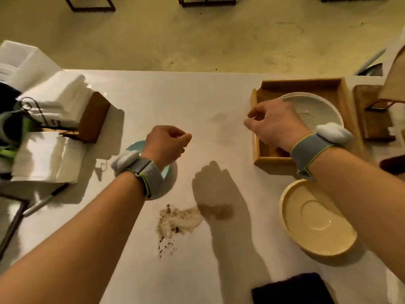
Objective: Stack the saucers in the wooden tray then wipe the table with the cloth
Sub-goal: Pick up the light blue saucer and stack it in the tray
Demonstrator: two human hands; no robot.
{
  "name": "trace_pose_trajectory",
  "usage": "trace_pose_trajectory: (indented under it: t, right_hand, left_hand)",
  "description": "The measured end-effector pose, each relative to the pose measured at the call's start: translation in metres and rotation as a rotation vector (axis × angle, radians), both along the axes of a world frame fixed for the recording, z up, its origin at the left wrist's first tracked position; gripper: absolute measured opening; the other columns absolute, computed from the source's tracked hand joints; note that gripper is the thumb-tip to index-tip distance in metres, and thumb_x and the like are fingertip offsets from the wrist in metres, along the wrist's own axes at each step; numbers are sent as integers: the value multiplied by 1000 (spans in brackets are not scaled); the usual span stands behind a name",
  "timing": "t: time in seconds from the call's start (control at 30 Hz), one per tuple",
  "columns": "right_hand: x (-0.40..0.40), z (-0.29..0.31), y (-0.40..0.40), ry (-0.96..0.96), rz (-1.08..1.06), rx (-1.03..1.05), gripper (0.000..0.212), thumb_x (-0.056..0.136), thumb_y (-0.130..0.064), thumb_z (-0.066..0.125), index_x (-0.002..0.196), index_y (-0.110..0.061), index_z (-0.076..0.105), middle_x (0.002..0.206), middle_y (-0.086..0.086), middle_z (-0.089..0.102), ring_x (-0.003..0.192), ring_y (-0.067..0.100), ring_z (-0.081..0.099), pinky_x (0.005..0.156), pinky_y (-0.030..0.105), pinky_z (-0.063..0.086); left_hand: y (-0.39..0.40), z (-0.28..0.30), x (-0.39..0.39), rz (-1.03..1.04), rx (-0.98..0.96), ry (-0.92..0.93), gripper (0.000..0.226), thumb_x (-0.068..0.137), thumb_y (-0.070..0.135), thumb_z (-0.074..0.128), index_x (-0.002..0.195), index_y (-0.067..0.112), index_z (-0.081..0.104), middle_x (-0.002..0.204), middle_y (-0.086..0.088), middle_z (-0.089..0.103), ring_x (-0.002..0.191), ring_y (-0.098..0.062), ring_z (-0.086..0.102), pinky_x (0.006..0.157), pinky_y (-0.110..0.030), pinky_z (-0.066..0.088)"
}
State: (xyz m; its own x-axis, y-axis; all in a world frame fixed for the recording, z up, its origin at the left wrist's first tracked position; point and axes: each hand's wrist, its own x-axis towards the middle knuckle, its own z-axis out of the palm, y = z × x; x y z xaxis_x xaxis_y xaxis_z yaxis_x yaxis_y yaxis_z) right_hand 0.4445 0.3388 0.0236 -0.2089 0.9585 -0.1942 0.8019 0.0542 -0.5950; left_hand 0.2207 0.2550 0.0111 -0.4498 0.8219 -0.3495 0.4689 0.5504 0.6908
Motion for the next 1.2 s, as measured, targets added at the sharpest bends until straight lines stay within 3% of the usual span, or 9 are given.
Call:
trace_pose_trajectory:
  t: [0.2, 0.33, 0.47, 0.57, 0.67, 0.83, 0.9, 1.1, 1.2]
  right_hand:
    - [-69, -21, -43, 101, 121, -243, 19, 81, -33, 68, 91, -18, 73, 87, 2, 72, 81, 21, 68, 80, 42, 57]
    - [-102, -40, -68, 162, 101, -356, 11, 80, -29, 69, 74, -19, 71, 72, 4, 73, 63, 21, 71, 72, 42, 60]
    - [-128, -52, -84, 268, 14, -475, 12, 81, -23, 70, 72, -15, 70, 67, 12, 73, 61, 27, 71, 63, 48, 61]
    - [-143, -55, -90, 320, -42, -518, 12, 83, -17, 71, 73, -10, 70, 69, 19, 72, 53, 25, 66, 61, 47, 61]
    - [-157, -58, -94, 362, -110, -551, 7, 83, -10, 70, 77, -6, 68, 67, 21, 68, 48, 23, 61, 60, 46, 60]
    - [-168, -67, -98, 374, -187, -577, 6, 79, -1, 71, 79, -3, 65, 60, 19, 64, 44, 24, 59, 58, 48, 58]
    - [-168, -69, -98, 377, -206, -577, 10, 79, 1, 70, 75, -5, 64, 59, 17, 64, 44, 24, 61, 59, 48, 60]
    - [-156, -62, -94, 370, -183, -542, 12, 78, 4, 70, 74, -5, 64, 70, 17, 68, 54, 24, 68, 60, 37, 61]
    - [-141, -54, -92, 391, -206, -519, 12, 79, 6, 68, 73, -3, 65, 70, 17, 67, 53, 23, 67, 54, 31, 58]
  left_hand:
    - [-65, -14, -98, 189, -38, 109, 9, 82, 33, 70, 78, 25, 70, 80, -4, 73, 77, -23, 69, 75, -40, 59]
    - [-97, -29, -135, 317, -85, 80, 16, 77, 29, 73, 90, 21, 71, 89, -10, 74, 88, -30, 69, 83, -49, 57]
    - [-113, -44, -150, 410, -85, -24, 22, 73, 25, 73, 94, 19, 73, 93, -9, 74, 89, -28, 69, 85, -46, 57]
    - [-112, -49, -151, 445, -61, -128, 10, 76, 16, 72, 85, 15, 75, 78, -10, 73, 71, -24, 69, 77, -43, 60]
    - [-107, -54, -151, 443, -22, -204, 13, 81, 10, 70, 93, 6, 74, 72, -8, 72, 58, -15, 67, 64, -30, 60]
    - [-102, -56, -147, 412, -2, -259, 13, 83, 3, 68, 95, 4, 72, 92, -20, 72, 81, -31, 70, 78, -42, 59]
    - [-102, -55, -145, 407, 8, -263, 12, 84, 0, 68, 95, 3, 71, 93, -21, 71, 80, -31, 69, 78, -43, 59]
    - [-102, -40, -135, 376, 30, -305, 5, 85, -1, 67, 88, 3, 68, 82, -14, 67, 68, -21, 65, 59, -25, 60]
    - [-97, -32, -122, 335, 43, -308, 4, 85, -2, 67, 88, 1, 67, 81, -15, 67, 67, -22, 65, 57, -23, 60]
